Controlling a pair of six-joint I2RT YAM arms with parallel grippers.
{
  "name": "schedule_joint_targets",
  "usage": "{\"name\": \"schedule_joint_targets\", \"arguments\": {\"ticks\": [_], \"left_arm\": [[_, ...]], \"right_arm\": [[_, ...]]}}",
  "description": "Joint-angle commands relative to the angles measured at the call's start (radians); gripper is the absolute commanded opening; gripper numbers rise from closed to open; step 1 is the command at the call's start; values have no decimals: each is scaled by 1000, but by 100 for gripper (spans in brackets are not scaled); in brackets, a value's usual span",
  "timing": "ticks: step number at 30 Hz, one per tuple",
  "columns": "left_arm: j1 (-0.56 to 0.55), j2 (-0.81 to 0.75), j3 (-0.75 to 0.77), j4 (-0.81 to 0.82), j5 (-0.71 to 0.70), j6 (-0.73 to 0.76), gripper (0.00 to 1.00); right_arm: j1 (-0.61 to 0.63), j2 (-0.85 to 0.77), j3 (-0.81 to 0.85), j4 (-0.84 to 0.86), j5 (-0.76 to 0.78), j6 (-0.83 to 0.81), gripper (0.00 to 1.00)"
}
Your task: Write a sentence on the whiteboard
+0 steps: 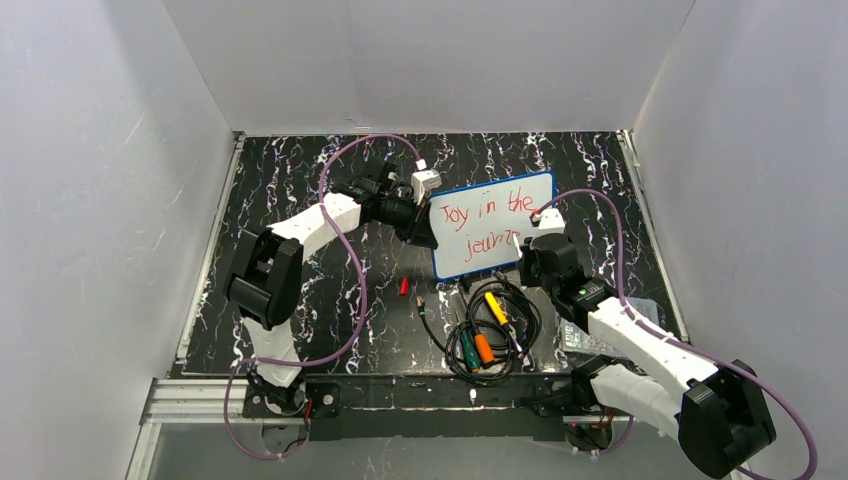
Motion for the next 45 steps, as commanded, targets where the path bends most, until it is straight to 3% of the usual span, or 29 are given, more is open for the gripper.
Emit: {"name": "schedule_joint_targets", "arguments": {"ticks": [1,10,21,27,38,45], "left_arm": [[-6,-55,35,-12,39,20,0],[-6,-58,35,-12,39,20,0],[-6,-63,34,-12,38,19,0],[-6,-63,35,-12,38,18,0],[-6,-60,34,-12,40,19,0],[-6,-61,35,-10,40,19,0]], "right_arm": [[1,-6,3,-9,-24,40,1],[7,20,-8,-53,-22,94,1],[7,2,28,-67,108,74,1],[5,-37,47,-27,114,43,1],[-3,49,85,21,137,-11,1],[-4,61,66,-5,108,36,1]]}}
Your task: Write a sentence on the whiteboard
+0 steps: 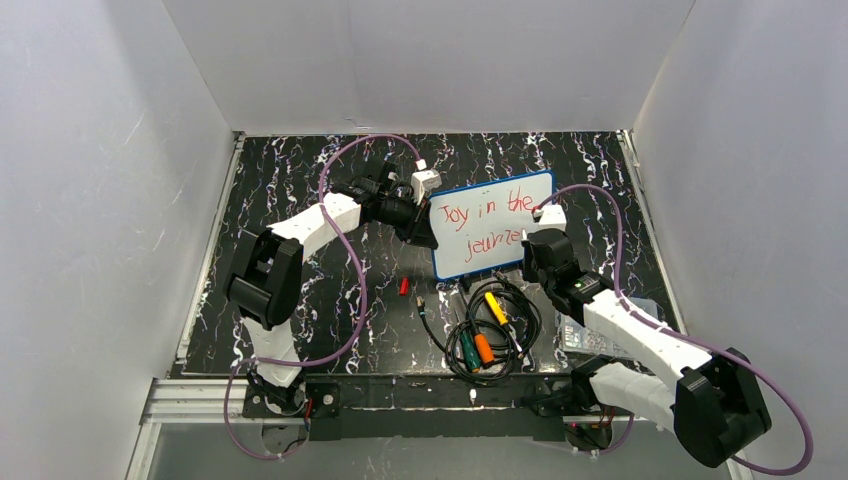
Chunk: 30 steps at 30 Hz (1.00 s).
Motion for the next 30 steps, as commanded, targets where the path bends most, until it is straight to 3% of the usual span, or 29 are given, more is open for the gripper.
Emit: {"name": "schedule_joint_targets", "arguments": {"ticks": [1,12,21,30], "left_arm": [[-6,-59,36,-11,35,19,0],[-6,-61,37,-12,37,19,0],[-6,-61,36,-12,37,20,0],[-6,-60,37,-12,38,19,0]], "right_arm": [[-5,-4,20,13,-10,33,1],[-5,-35,-26,-26,-44,86,1],[-5,-66,27,-37,56,42,1],[-12,1,62,14,85,-6,1]]}}
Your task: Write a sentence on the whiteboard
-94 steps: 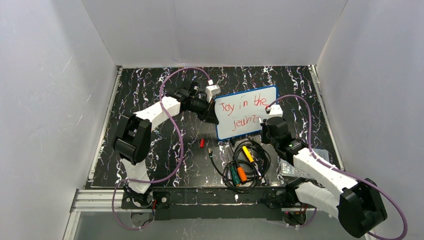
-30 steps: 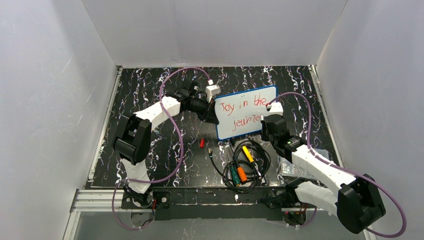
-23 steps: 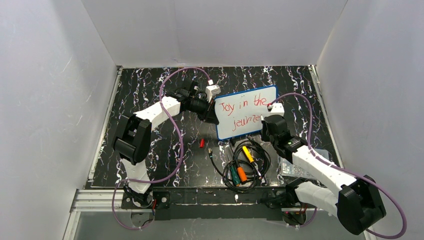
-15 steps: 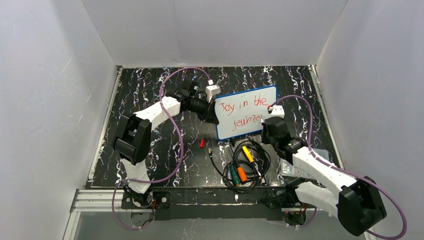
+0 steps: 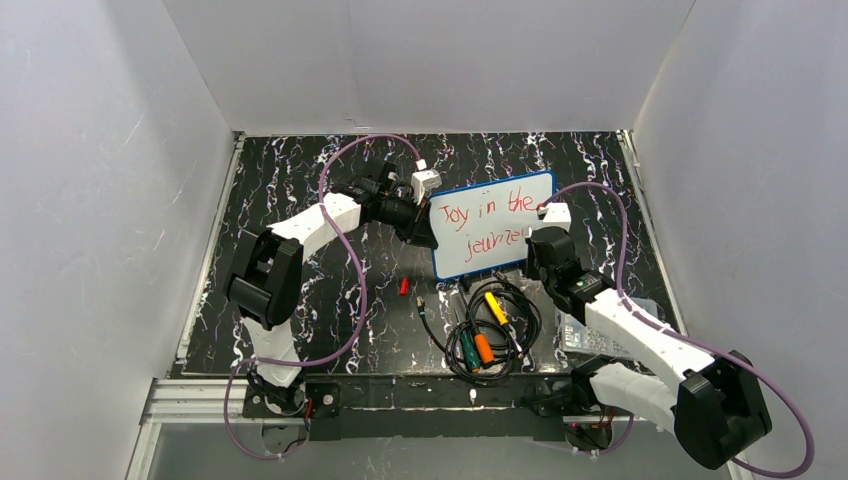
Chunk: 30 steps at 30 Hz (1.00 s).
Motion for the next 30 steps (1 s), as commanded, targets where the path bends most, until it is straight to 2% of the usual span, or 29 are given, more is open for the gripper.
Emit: {"name": "schedule_joint_targets", "arguments": {"ticks": [1,30], "left_arm": [[-6,-60,37,-12,38,19,0],[-6,-62,39,-10,40,16,0]], "right_arm": [[-9,32,49,57,35,-32,1],[-10,77,-5,-25,-212,100,1]]}}
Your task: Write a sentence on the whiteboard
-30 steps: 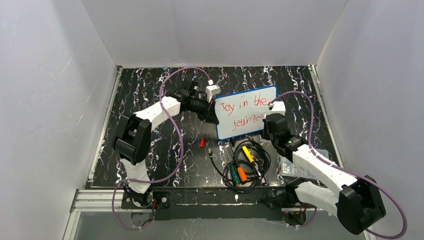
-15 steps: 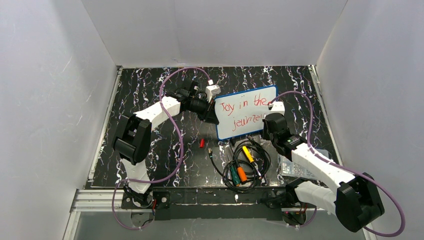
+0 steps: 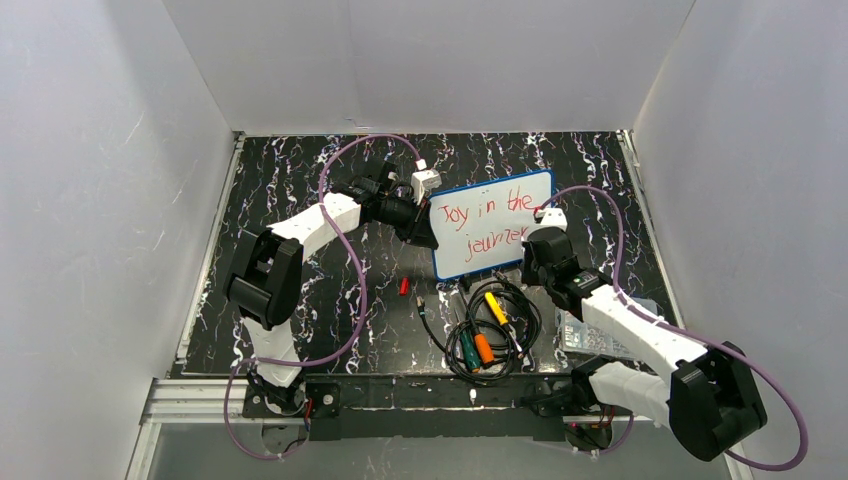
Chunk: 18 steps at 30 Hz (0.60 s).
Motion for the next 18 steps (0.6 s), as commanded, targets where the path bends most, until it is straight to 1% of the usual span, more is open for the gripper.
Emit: {"name": "schedule_joint_targets", "arguments": {"ticks": [1,6,9,11,14,18], "left_arm": [[-6,-61,38,-10,33,19,0],[-6,-62,39,-10,32,20,0],[-6,-63,38,-10,30,20,0],[-6,-63,37,-10,30,19,0],[-6,-63,37,-10,30,19,0],[-6,-64,38,-10,32,17,0]], "right_arm": [[5,19,-8,-10,-106,43,1],[19,11,12,-55,-179,55,1],[35,-26,28,-96,-177,62,1],[36,-65,42,-125,-146,61,1],[36,-110,62,-161,-53,51,1],[34,-86,88,-184,55,16,1]]}}
